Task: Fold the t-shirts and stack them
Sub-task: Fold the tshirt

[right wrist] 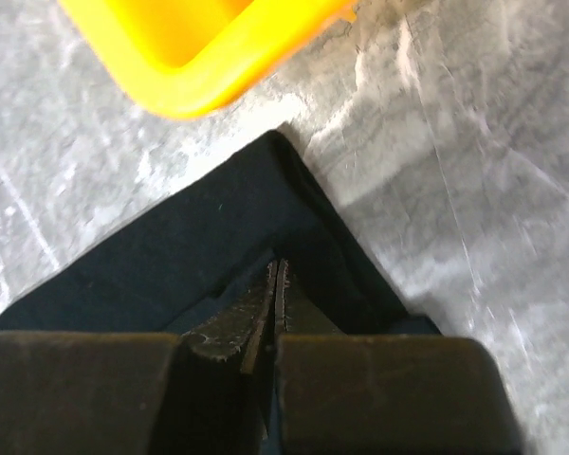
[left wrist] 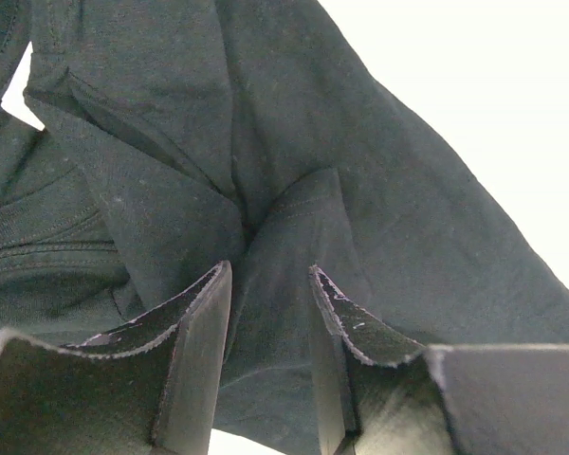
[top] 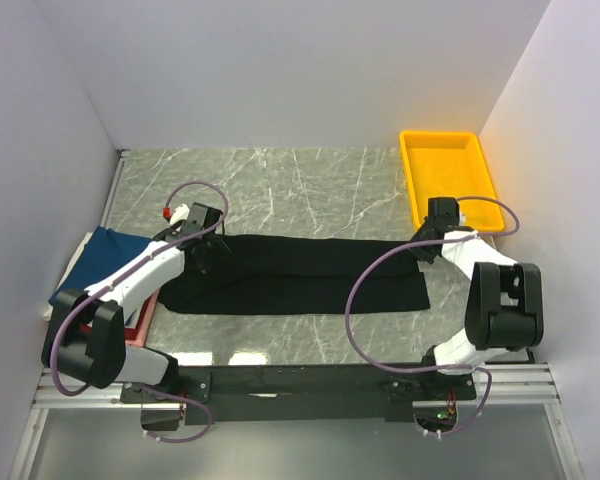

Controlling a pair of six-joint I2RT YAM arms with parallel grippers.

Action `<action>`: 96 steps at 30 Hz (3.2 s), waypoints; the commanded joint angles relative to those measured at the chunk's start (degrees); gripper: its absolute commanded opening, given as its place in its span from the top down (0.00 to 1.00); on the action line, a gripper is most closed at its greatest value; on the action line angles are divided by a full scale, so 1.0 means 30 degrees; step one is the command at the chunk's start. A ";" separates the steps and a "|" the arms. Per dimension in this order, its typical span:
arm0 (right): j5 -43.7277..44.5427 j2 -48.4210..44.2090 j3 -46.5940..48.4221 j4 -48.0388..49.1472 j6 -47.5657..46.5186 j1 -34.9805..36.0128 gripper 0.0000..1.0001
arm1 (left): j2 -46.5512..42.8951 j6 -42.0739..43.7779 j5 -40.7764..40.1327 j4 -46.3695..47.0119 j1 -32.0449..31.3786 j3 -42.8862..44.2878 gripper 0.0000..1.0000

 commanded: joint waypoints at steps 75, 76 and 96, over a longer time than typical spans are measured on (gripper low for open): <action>-0.2610 -0.9002 -0.6019 0.0274 -0.0843 0.0072 1.00 | -0.6452 -0.2996 0.0094 -0.2436 -0.4617 -0.5468 0.88; -0.2581 -0.8943 -0.6019 0.0274 -0.0872 0.0072 1.00 | -0.6979 -0.2878 0.0036 -0.2465 -0.4617 -0.5410 0.84; -0.2786 -0.8298 -0.5434 0.0451 -0.0784 0.0072 1.00 | -0.3589 -0.1209 -0.3979 -0.4370 -0.3475 0.0508 0.41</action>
